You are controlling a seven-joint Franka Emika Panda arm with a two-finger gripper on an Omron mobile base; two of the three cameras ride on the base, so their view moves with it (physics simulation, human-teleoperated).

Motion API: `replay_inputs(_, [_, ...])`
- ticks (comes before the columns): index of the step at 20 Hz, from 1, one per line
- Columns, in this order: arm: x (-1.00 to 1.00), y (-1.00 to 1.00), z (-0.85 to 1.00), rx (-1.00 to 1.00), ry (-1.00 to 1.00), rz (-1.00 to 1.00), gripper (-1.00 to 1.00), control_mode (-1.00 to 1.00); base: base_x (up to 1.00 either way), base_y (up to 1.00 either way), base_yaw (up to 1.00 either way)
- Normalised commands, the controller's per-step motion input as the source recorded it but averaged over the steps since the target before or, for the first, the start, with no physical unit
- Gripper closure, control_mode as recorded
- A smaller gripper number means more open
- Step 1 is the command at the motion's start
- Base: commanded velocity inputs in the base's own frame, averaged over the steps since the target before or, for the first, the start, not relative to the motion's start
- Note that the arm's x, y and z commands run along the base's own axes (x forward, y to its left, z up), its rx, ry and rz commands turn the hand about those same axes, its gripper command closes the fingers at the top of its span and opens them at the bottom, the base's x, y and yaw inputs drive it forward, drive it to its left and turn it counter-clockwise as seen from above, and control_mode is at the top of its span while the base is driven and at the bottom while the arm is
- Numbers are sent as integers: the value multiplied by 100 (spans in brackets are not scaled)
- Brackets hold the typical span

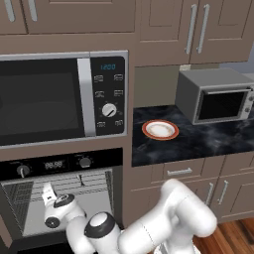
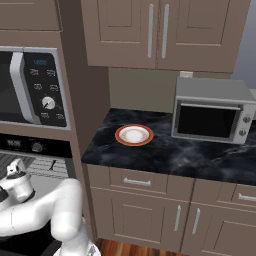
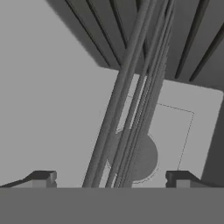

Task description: Take the fish from the oven and place it on the plate on the counter.

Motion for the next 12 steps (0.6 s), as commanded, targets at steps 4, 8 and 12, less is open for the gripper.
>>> replay_inputs(4, [33,0,-79,10,0,0,-100,-100,0,0,0])
replay_inputs(8, [14,0,-98,11,0,0,-100,-100,0,0,0])
replay_inputs(12, [3,3,-99,9,0,0,100,-100,0,0,0])
